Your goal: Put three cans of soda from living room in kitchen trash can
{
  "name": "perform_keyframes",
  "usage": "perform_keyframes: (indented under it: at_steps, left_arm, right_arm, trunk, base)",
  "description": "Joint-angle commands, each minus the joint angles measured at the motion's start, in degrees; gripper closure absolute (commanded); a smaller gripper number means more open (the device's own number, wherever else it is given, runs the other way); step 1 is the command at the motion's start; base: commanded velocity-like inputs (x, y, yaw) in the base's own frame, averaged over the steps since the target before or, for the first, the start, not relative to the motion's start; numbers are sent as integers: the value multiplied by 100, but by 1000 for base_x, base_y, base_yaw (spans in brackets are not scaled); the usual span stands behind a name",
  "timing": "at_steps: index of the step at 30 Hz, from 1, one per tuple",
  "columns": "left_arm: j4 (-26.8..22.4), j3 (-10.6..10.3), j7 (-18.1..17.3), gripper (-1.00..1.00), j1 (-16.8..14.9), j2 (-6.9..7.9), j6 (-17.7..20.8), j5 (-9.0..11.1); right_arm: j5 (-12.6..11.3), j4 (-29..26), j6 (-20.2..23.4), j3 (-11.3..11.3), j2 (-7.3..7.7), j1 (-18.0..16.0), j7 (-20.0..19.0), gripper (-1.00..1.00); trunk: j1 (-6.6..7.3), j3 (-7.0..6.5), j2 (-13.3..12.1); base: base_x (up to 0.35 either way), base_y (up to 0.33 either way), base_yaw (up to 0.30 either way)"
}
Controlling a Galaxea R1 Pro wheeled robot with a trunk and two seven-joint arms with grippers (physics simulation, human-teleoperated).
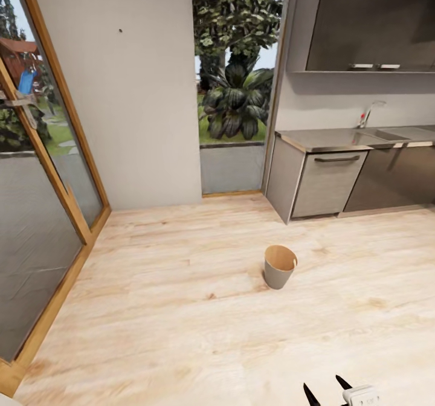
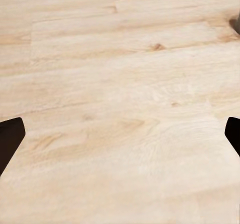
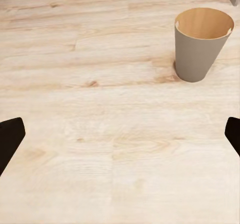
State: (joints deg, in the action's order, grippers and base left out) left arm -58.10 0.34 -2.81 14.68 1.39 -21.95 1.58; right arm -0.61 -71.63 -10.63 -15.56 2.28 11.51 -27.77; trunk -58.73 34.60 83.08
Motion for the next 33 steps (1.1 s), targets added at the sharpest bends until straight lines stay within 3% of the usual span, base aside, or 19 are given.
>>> perform_keyframes:
  at_steps: [1,21,33]
  left_arm:
    - [0,0,0,-100,0,0,0,2]
    - [0,-8,0,-100,0,2,-5,9]
    - [0,-8,0,-100,0,2,-3,4]
  right_arm:
    - [0,0,0,0,0,0,0,-100]
    - [0,0,0,0,-1,0,0,-100]
    - [-3,0,0,0,0,0,0,-100]
  trunk:
    - [0,0,0]
    - [0,0,0]
    - [0,0,0]
  base:
    - [59,0,1]
    - [269,0,-1]
    - [323,0,-179]
